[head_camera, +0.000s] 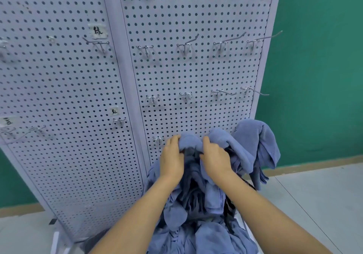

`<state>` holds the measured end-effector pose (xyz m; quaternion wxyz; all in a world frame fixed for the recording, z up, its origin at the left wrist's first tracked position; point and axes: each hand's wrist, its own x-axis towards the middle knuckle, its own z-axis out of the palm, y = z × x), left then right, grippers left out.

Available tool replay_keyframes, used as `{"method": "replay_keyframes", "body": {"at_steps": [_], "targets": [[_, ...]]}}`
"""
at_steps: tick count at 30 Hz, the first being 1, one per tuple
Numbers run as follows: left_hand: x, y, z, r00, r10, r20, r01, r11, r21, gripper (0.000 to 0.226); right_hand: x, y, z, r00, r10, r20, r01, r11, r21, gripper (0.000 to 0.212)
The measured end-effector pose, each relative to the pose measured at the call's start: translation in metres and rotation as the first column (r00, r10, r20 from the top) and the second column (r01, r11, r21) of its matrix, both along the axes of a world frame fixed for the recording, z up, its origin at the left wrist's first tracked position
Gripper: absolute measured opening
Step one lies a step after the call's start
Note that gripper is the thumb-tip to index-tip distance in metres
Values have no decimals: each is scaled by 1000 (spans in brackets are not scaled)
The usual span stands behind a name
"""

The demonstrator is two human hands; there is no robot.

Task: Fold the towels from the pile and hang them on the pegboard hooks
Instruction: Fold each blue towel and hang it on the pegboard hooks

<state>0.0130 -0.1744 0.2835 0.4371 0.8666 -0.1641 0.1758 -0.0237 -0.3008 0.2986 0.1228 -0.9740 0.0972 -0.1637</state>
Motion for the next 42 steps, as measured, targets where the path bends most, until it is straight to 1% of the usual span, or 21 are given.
{"method": "replay_keyframes", "body": {"at_steps": [3,5,7,10,12,14,16,18,20,23,25,28,29,33,36,39,41,42], "targets": [[-5,5,-24,996,-35,-80,37,999,32,40,-11,4,-18,998,60,-26,-59,996,64,36],[-10,11,-28,994,-63,-85,64,998,14,45,-16,5,-24,995,101,-12,-97,983,155,45],[-20,19,-23,993,-85,-85,85,996,-7,51,-26,5,-24,992,127,9,-126,969,213,52],[-45,36,-18,991,-87,-102,91,995,32,53,-52,10,-22,994,106,-40,-95,970,224,56],[-65,50,-19,991,-41,-129,53,995,86,50,-73,16,-25,991,95,-89,-70,965,253,59],[-87,65,-22,990,-3,-140,21,992,127,42,-96,24,-35,987,98,-128,-56,954,296,54],[-107,81,-32,987,15,-162,6,991,130,30,-119,32,-49,976,116,-184,-51,945,323,45],[-125,97,-48,975,39,-218,-12,992,125,22,-137,42,-66,962,142,-233,-55,938,343,41],[-142,114,-66,958,76,-277,-41,991,131,18,-152,55,-88,946,162,-280,-52,930,365,38],[-163,138,-100,927,120,-357,-69,986,151,15,-164,76,-128,919,196,-342,-50,919,392,27],[-174,152,-127,897,149,-416,-75,979,190,15,-166,92,-156,899,203,-387,-35,916,399,23],[-181,170,-170,858,182,-481,-78,971,228,7,-162,117,-193,872,221,-436,-26,912,410,15],[-180,175,-184,841,194,-505,-78,967,242,7,-158,125,-205,865,228,-446,-24,908,418,13],[-167,189,-231,764,225,-604,-82,963,256,15,-136,145,-245,842,254,-476,-20,896,443,23],[-147,190,-257,746,221,-628,-76,965,250,17,-111,149,-267,823,263,-503,-30,905,424,24],[-122,184,-273,724,203,-660,-77,973,215,16,-87,150,-283,836,272,-476,-53,904,425,18],[-99,179,-282,722,185,-667,-98,981,166,23,-67,151,-296,848,281,-449,-67,898,434,14],[-88,177,-286,732,180,-658,-112,983,145,27,-57,152,-302,851,285,-442,-74,897,436,18]]}}
